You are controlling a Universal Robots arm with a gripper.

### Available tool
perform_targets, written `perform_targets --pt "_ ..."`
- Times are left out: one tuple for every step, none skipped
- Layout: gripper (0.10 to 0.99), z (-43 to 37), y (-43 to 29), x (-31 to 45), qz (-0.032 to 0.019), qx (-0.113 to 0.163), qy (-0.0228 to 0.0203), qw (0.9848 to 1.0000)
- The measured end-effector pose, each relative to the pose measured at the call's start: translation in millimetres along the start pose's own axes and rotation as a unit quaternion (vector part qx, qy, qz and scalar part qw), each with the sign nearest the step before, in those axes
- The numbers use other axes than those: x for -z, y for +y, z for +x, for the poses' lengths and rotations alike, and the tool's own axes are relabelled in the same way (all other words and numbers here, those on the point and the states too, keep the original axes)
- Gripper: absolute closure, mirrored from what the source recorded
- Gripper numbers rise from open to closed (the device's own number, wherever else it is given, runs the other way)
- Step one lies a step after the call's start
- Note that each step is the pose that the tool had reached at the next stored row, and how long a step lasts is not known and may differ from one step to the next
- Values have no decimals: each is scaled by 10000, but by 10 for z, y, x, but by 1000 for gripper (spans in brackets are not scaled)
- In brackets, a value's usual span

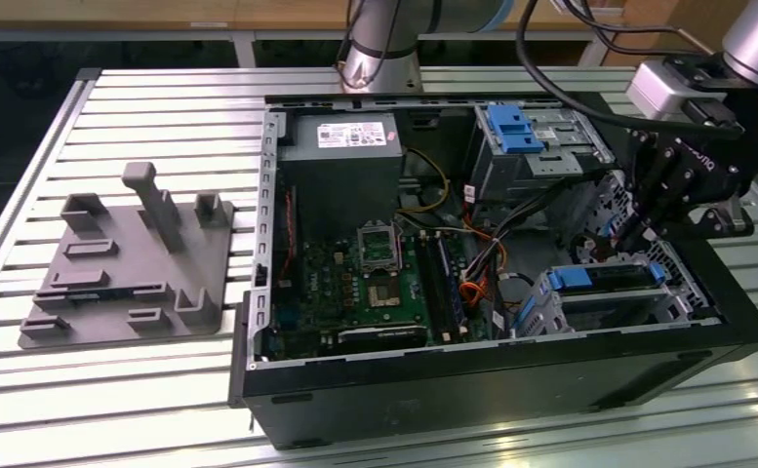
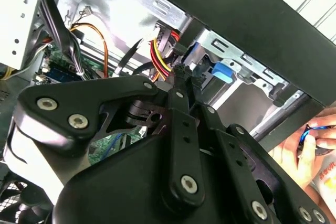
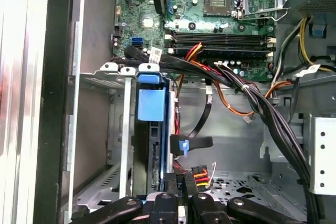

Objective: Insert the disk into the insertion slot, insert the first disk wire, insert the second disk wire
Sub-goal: 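Insert the first disk wire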

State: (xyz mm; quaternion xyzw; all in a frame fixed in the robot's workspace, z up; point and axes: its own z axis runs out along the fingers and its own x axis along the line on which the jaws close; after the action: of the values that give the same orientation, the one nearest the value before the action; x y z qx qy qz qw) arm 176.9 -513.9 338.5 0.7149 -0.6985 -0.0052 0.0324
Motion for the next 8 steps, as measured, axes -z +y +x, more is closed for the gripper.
perform_targets --pt "918 13 4 -1 0 0 -2 10000" --pt "918 24 8 -1 0 -1 -5 10000" --pt "918 32 14 -2 0 -1 -12 10000" --pt "918 39 19 -3 0 0 -22 10000" --pt "918 44 23 -3 1 -1 -33 10000" --pt "918 49 26 -3 1 -3 -43 10000" --pt "918 49 28 -3 1 -7 -45 10000" --pt "918 49 28 -3 1 -8 -45 10000"
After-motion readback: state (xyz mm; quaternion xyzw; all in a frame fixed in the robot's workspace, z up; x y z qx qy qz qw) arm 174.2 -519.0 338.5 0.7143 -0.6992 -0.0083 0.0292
